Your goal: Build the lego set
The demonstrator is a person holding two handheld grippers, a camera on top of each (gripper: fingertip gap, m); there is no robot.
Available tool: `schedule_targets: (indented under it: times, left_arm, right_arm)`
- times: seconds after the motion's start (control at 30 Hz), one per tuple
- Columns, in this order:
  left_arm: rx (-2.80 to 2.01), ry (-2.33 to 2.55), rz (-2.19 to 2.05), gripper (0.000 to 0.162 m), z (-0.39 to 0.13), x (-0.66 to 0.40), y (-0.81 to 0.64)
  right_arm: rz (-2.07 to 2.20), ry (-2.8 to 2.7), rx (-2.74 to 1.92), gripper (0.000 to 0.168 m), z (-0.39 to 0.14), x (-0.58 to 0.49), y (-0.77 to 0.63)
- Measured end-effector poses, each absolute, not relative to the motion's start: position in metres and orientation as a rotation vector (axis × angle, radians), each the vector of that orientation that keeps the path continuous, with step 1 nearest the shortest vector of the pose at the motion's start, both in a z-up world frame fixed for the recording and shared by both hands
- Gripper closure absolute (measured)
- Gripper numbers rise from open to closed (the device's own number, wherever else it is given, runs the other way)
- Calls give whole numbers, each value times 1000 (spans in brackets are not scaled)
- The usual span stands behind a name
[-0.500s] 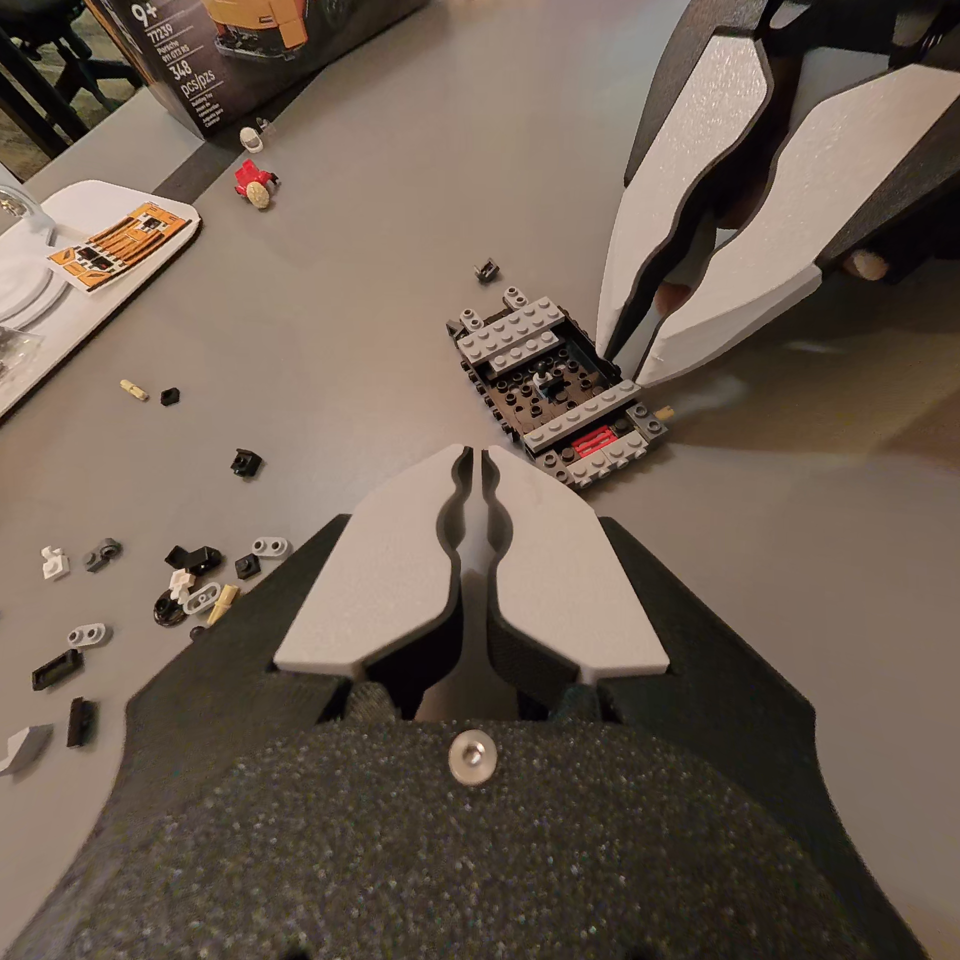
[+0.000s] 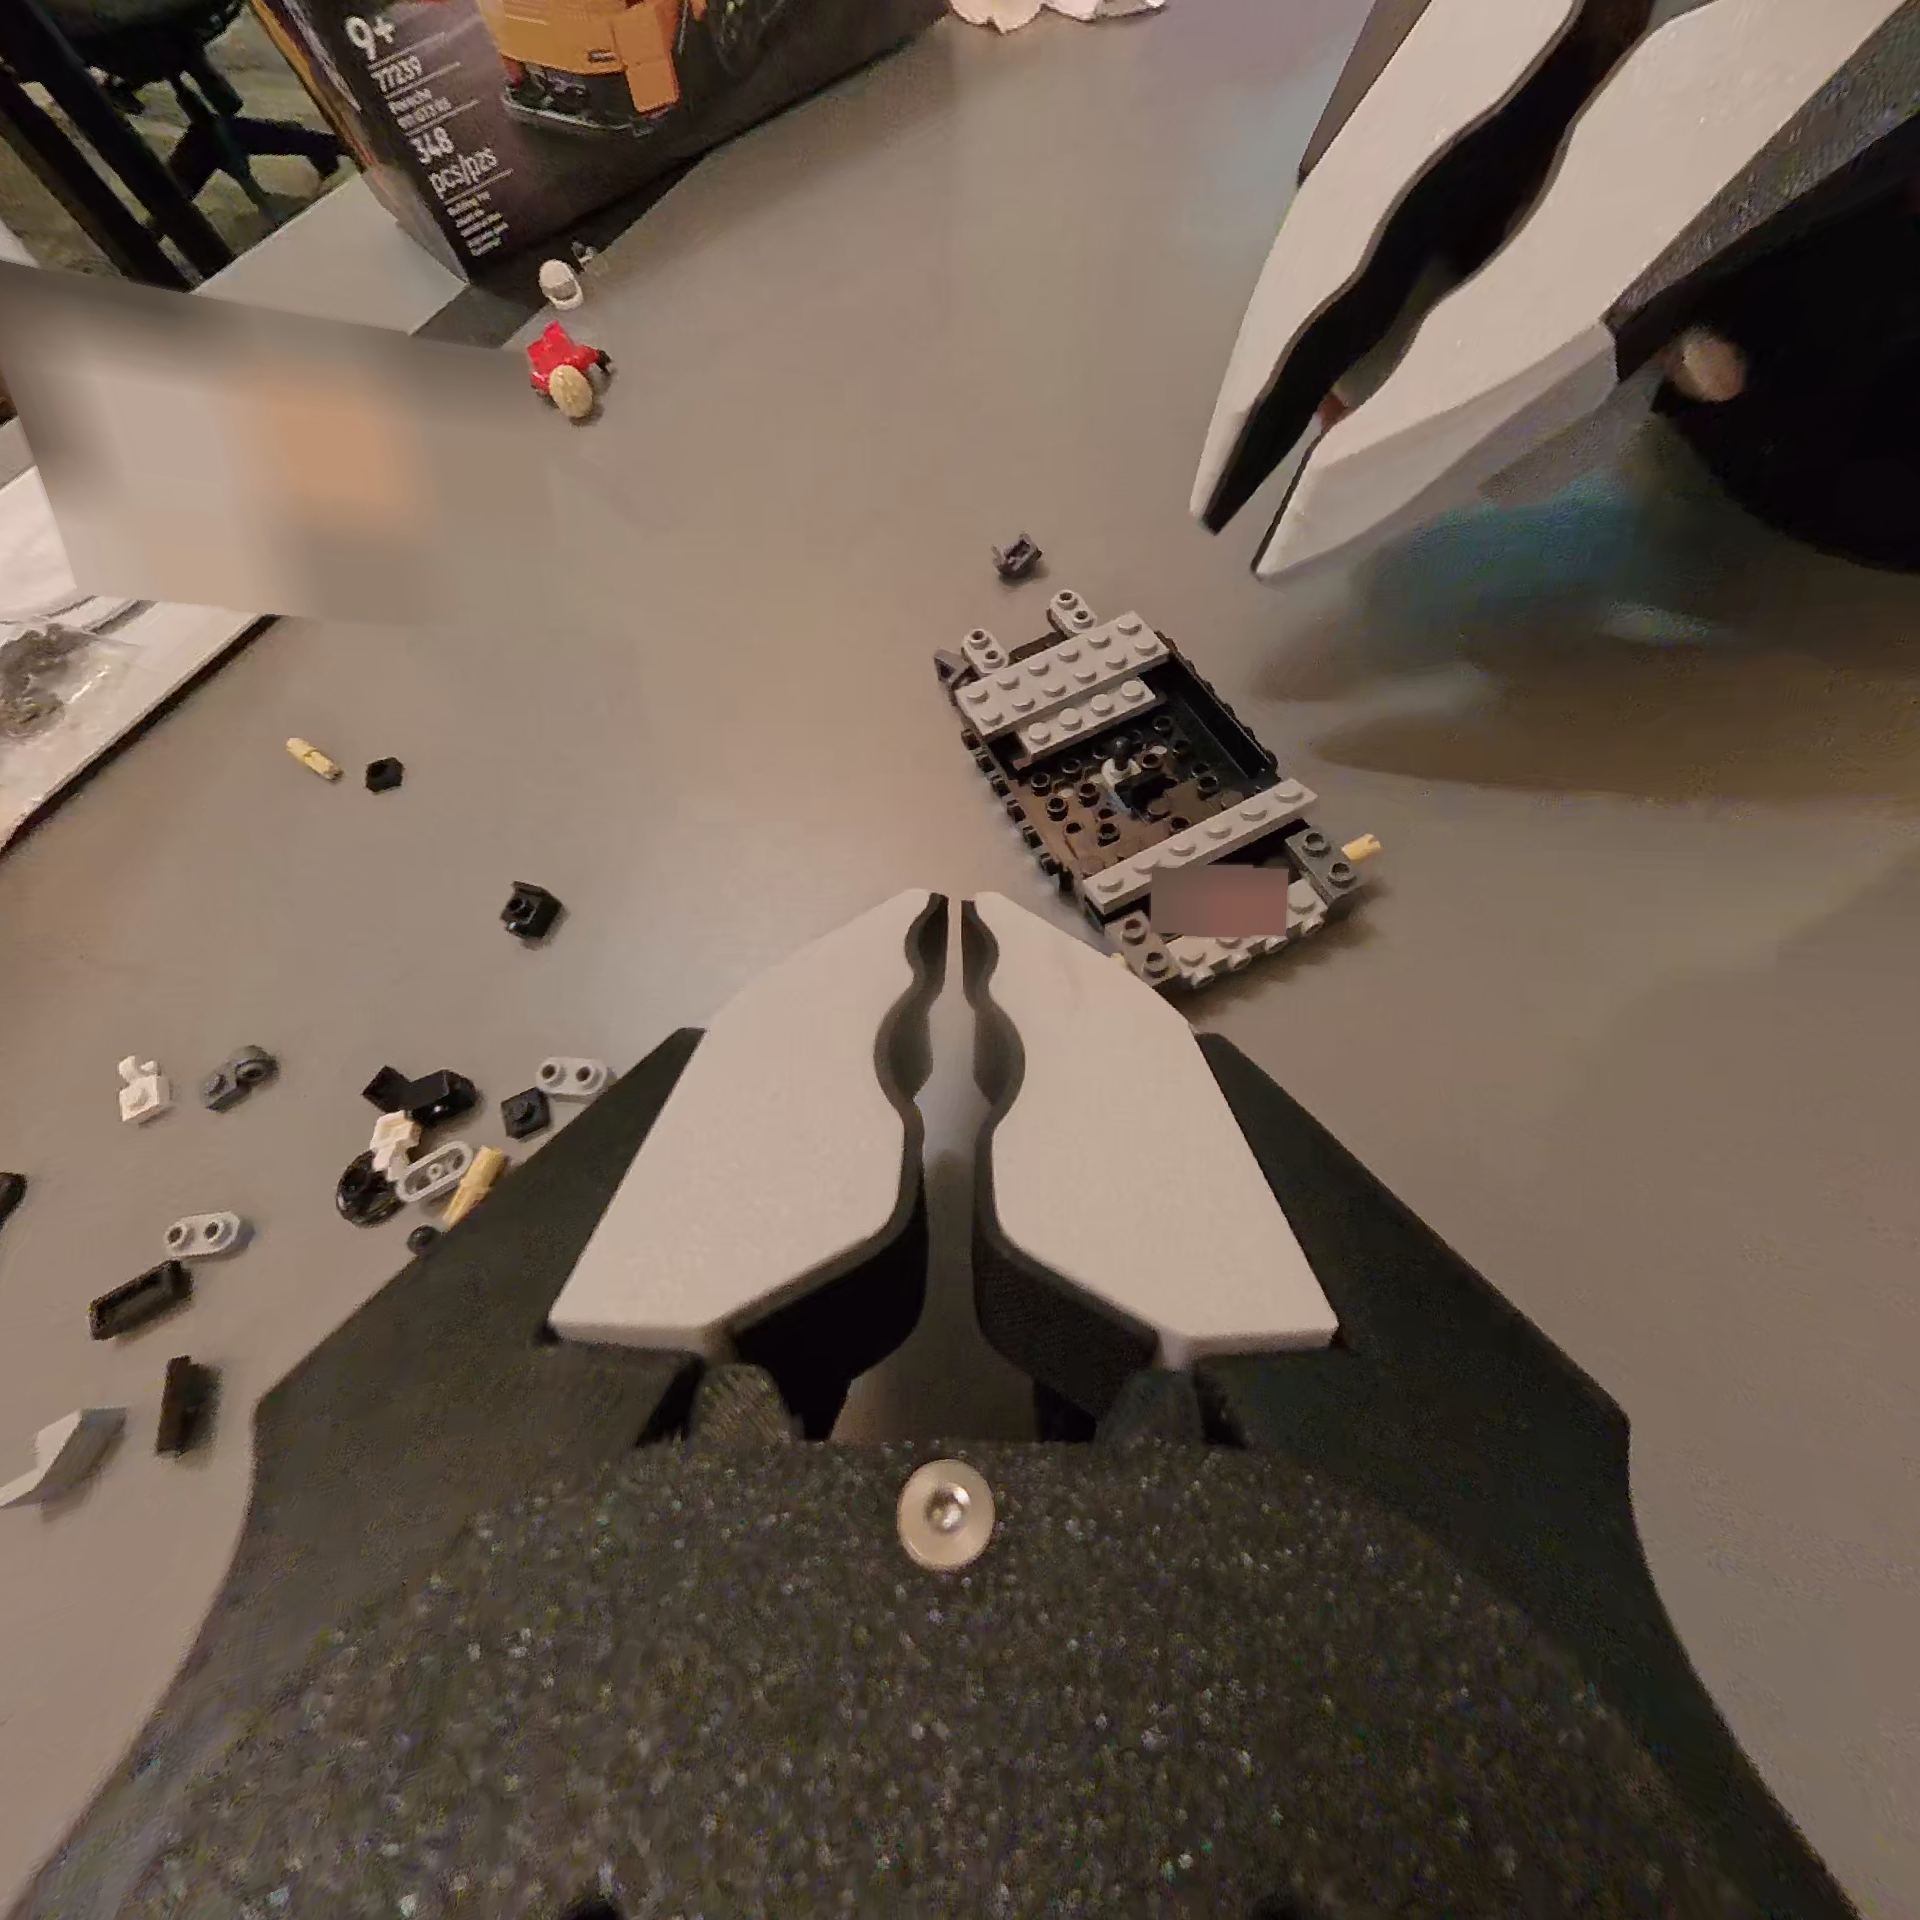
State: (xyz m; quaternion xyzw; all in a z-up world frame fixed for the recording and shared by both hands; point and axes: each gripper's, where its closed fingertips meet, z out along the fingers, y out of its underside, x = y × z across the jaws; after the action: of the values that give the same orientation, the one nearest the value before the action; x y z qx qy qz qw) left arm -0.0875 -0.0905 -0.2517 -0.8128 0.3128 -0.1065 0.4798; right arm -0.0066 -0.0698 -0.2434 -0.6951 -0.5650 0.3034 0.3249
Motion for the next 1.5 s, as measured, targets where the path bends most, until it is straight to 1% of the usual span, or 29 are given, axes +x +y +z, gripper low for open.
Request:
schedule_targets:
  times: [0.13, 0.4, 0.63, 1.5]
  left_arm:
    - [-1982, 731, -262, 161, -249, -91, -88]
    - [-1959, 764, -263, 161, -248, -87, -91]
    - [-1945, 828, -241, 160, -250, -81, -94]
    - [-1959, 850, -246, 160, -254, -79, -96]
  right_arm:
    - [799, -1443, -1836, 154, -241, -1, -63]
    - [799, -1587, -1785, 155, -254, -17, -91]
    - [800, -1588, -1753, 158, -255, -29, -97]
    - [757, -1590, -1724, 155, -255, -36, -94]
